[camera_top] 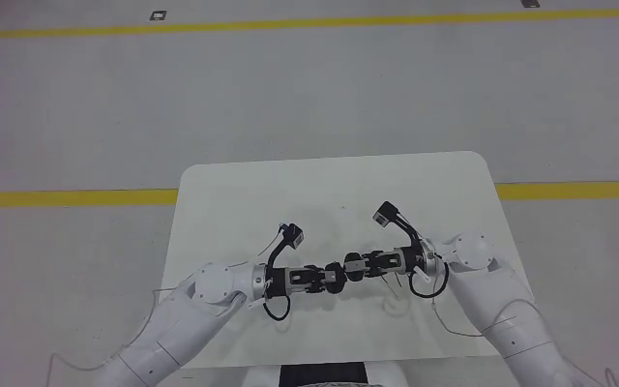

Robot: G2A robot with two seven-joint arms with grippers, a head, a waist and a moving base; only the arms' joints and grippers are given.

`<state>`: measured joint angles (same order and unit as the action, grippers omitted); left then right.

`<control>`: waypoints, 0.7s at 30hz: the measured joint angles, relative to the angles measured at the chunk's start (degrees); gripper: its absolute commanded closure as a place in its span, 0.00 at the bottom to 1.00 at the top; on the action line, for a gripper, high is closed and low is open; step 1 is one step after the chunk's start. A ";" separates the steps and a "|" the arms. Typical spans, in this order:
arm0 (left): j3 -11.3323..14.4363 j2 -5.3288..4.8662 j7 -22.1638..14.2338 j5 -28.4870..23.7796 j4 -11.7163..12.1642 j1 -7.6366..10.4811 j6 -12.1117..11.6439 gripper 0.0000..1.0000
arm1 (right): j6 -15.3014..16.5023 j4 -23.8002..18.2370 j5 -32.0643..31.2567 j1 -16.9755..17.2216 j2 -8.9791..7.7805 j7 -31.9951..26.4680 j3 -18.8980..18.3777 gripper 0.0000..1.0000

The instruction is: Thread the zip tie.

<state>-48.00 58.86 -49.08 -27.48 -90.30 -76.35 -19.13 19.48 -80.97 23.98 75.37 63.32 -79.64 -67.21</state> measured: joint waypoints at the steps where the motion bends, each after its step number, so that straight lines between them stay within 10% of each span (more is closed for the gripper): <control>1: 0.02 0.00 0.05 -0.01 0.03 0.02 -0.05 0.60 | 0.00 0.02 -0.06 -0.01 0.02 0.00 0.00 1.00; 9: -0.01 -0.02 0.61 -0.04 0.06 0.05 -0.35 0.53 | 0.00 0.34 -0.24 -0.11 0.13 0.00 0.08 1.00; 21: -0.75 -0.06 2.89 1.27 -0.47 -0.38 -0.35 0.85 | 0.00 0.83 0.00 -0.24 0.20 0.00 0.03 1.00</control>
<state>-48.75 58.81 -46.20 -26.21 -90.78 -76.73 -19.48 19.48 -80.14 23.98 75.14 63.52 -79.64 -67.18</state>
